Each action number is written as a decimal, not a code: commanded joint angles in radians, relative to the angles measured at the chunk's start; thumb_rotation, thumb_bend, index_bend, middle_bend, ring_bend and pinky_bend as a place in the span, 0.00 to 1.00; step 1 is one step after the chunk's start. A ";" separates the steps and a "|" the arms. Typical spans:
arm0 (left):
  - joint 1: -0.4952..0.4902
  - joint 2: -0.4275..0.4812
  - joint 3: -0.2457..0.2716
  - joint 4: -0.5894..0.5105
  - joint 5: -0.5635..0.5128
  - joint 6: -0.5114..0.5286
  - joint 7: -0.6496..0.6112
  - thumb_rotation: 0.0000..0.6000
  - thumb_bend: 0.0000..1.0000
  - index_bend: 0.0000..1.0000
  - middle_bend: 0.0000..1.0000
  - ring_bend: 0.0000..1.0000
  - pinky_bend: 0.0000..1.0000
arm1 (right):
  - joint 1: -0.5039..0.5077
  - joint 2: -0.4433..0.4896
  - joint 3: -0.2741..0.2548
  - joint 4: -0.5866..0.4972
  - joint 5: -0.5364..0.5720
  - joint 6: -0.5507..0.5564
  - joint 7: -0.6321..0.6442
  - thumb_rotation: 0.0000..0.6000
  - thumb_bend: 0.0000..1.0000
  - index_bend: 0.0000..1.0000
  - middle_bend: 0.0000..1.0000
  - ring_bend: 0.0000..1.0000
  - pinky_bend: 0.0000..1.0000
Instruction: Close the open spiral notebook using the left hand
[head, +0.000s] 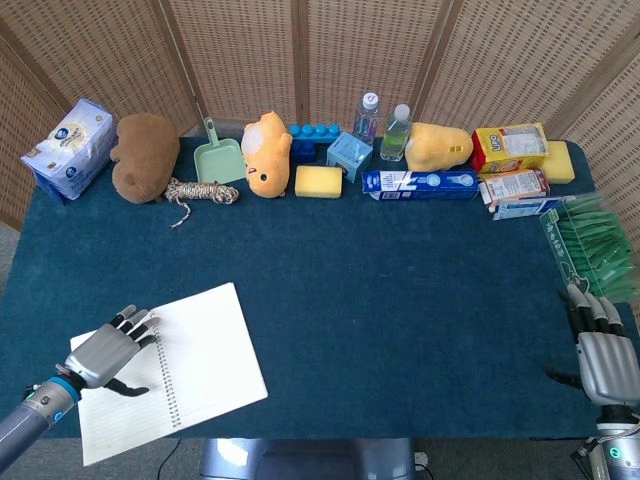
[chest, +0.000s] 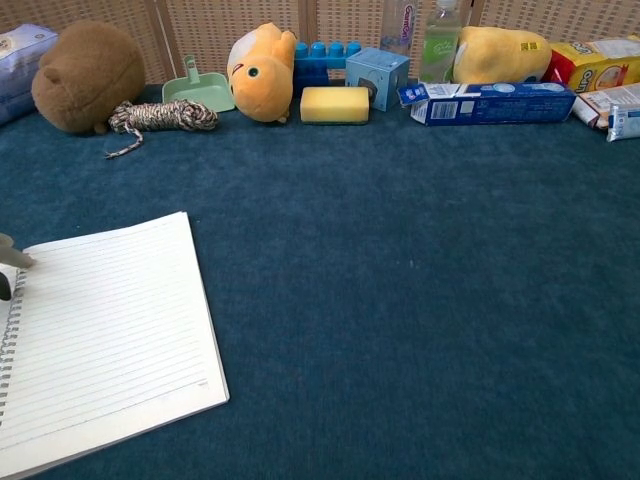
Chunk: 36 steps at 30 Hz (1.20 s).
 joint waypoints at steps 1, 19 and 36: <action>0.020 0.022 0.026 0.017 0.034 0.022 -0.030 0.35 0.05 0.21 0.13 0.01 0.00 | 0.001 0.001 0.000 0.000 0.001 -0.002 0.001 1.00 0.00 0.00 0.00 0.00 0.02; 0.079 -0.001 0.103 0.201 0.395 0.347 -0.390 0.33 0.06 0.08 0.00 0.00 0.00 | 0.004 -0.002 -0.002 -0.001 0.007 -0.012 -0.007 1.00 0.00 0.00 0.00 0.00 0.02; 0.217 -0.083 0.293 0.552 0.739 0.615 -0.357 0.32 0.06 0.00 0.00 0.00 0.00 | 0.004 -0.002 -0.007 -0.010 0.004 -0.016 -0.008 1.00 0.00 0.00 0.00 0.00 0.02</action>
